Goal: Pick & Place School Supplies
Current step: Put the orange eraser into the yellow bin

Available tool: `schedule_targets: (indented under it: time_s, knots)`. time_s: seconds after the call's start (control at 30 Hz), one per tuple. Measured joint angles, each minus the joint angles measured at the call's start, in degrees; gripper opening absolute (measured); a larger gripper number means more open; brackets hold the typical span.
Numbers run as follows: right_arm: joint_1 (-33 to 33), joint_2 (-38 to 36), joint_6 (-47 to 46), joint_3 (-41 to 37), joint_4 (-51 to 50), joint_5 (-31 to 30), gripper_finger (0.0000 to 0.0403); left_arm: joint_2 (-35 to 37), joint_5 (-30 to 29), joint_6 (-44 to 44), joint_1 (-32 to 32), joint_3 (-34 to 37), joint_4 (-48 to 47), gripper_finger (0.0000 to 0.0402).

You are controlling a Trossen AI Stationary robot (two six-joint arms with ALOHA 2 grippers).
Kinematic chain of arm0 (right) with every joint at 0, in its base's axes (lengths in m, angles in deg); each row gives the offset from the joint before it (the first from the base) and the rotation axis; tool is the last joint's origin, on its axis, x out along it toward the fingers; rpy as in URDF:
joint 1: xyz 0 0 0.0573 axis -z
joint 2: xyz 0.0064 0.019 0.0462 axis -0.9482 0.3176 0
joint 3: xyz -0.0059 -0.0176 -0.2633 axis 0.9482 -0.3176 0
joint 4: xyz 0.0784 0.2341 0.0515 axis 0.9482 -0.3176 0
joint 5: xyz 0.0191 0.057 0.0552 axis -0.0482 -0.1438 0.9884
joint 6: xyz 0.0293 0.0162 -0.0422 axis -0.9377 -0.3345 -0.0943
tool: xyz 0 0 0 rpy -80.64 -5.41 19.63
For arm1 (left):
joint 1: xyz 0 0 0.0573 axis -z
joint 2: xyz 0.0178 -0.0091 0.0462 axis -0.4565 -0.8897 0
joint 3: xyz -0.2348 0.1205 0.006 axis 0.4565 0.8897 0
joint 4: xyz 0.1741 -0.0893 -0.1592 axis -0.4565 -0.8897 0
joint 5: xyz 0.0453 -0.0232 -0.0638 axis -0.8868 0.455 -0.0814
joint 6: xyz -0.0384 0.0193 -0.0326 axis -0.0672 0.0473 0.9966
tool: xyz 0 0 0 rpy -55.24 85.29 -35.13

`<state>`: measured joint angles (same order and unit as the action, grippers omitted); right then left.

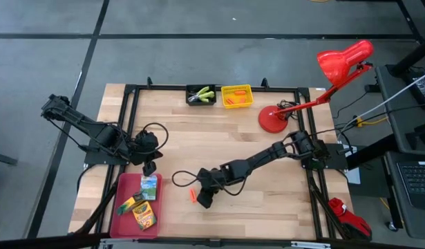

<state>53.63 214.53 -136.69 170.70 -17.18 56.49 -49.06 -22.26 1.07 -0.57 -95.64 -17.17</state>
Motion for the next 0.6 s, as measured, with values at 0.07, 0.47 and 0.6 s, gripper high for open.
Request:
schedule_targets:
  time_s: [0.07, 0.47, 0.6]
  knots:
    - [-0.10, -0.40, 0.15, -0.18, 0.66, -0.71, 0.0098, 0.01, 0.13, 0.20, 0.00, 0.00, -0.03, 0.0006]
    - [0.07, 0.16, 1.25, -0.46, 9.98, -2.61, 0.0098, 0.01, -0.33, -0.07, 0.00, 0.00, -0.07, 0.0006]
    - [0.33, -0.28, 1.36, -0.46, 10.64, -2.23, 0.0098, 0.01, -0.35, -0.09, 0.00, 0.00, -0.19, 0.0006]
